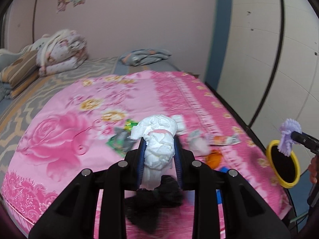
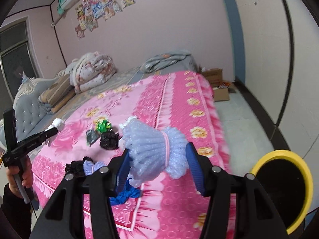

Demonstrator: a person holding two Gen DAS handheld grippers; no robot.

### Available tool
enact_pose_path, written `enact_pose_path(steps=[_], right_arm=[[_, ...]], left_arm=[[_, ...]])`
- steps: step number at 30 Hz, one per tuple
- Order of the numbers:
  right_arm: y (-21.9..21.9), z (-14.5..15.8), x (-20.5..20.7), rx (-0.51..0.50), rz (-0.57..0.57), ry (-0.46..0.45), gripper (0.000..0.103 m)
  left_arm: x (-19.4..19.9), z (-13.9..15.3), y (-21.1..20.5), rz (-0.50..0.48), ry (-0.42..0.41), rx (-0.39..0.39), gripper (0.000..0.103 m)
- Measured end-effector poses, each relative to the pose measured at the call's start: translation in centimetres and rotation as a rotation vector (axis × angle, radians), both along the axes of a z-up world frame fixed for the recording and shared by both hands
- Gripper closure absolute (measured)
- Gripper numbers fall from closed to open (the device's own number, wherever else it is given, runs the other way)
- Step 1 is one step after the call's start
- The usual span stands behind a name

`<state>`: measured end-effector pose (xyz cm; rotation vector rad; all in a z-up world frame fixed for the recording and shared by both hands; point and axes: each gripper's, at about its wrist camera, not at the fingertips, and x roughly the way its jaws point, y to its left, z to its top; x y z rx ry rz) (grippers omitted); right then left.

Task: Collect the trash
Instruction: 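Carry the tissue and foam net in both grippers over the yellow bin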

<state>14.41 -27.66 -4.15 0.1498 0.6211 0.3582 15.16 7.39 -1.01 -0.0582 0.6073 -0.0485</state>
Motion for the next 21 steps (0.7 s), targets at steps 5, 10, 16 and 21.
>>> enact_pose_path(steps=[5, 10, 16, 21], right_arm=[[-3.1, 2.2, -1.5, 0.001, -0.061, -0.047, 0.052], [-6.5, 3.6, -2.2, 0.015, -0.130, -0.069, 0.052], [-10.8, 5.2, -3.0, 0.023, -0.223, -0.101, 0.052], [-13.7, 6.5, -3.6, -0.001, -0.301, -0.131, 0.052]], left_arm=[[-0.3, 1.8, -5.1, -0.092, -0.026, -0.012, 0.078], [-0.2, 3.2, -10.2, -0.175, -0.045, -0.030, 0.078], [0.7, 4.1, -14.8, -0.249, -0.044, -0.041, 0.078], [2.0, 4.7, -18.7, -0.304, -0.037, -0.048, 0.078]])
